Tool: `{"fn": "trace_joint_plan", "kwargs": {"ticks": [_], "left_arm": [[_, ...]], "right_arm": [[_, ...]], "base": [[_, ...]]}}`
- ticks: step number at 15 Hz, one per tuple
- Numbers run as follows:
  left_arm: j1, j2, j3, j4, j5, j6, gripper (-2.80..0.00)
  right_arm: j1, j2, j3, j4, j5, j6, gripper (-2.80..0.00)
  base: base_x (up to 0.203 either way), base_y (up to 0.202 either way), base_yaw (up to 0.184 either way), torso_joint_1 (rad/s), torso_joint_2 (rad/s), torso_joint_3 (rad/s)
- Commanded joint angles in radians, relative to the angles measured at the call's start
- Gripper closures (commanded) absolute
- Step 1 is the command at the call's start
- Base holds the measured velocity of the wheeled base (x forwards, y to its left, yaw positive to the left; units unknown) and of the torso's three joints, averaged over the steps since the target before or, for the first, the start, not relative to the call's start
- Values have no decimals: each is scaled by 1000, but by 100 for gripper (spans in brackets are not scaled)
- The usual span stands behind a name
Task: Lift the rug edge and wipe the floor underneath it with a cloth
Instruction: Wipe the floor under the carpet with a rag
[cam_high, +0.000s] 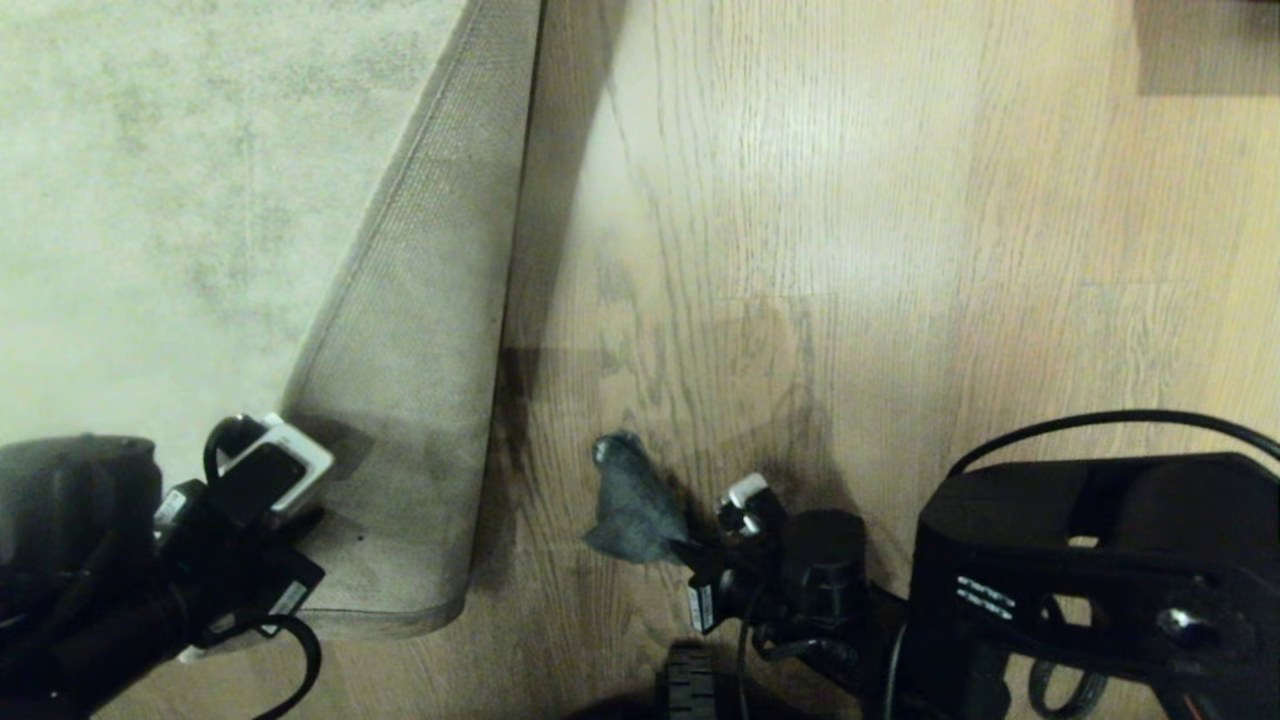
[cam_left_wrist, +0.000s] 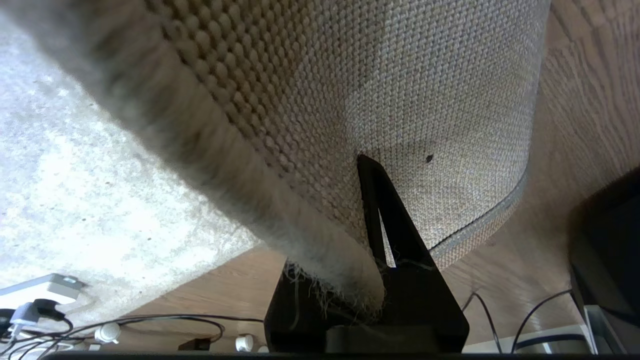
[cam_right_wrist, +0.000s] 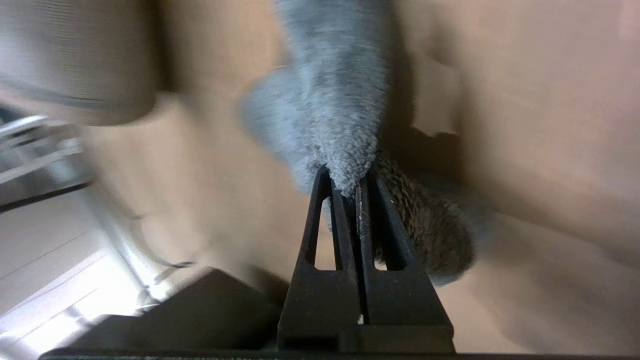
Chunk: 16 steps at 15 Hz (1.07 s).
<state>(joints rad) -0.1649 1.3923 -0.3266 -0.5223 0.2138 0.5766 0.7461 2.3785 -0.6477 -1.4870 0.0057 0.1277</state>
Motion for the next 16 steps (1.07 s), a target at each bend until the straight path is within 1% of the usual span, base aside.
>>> {"fn": "trace_joint_plan", "kwargs": {"ticks": [1, 3, 7, 10, 12, 14, 16], "left_arm": [[-6, 31, -2, -1, 1, 3, 0], [-10, 34, 0, -1, 1, 2, 0], [-12, 37, -3, -1, 1, 2, 0], [-12, 36, -6, -1, 1, 2, 0], [-12, 28, 1, -4, -1, 0, 0], [-12, 27, -2, -5, -1, 0, 0], [-12, 27, -8, -5, -1, 0, 0]], "right_arm": [[-83, -18, 100, -54, 2, 0, 0], [-141, -83, 178, -67, 1, -1, 0], [-238, -215, 272, -67, 1, -18, 0], [-259, -310, 322, -63, 1, -27, 0], [-209, -336, 336, -59, 2, -68, 0], [-115, -341, 333, -59, 2, -79, 0], [2, -322, 315, -59, 2, -81, 0]], "base": [[0, 0, 0, 0, 0, 0], [0, 0, 0, 0, 0, 0], [0, 0, 0, 0, 0, 0], [0, 0, 0, 0, 0, 0], [0, 0, 0, 0, 0, 0], [0, 0, 0, 0, 0, 0], [0, 0, 0, 0, 0, 0]]}}
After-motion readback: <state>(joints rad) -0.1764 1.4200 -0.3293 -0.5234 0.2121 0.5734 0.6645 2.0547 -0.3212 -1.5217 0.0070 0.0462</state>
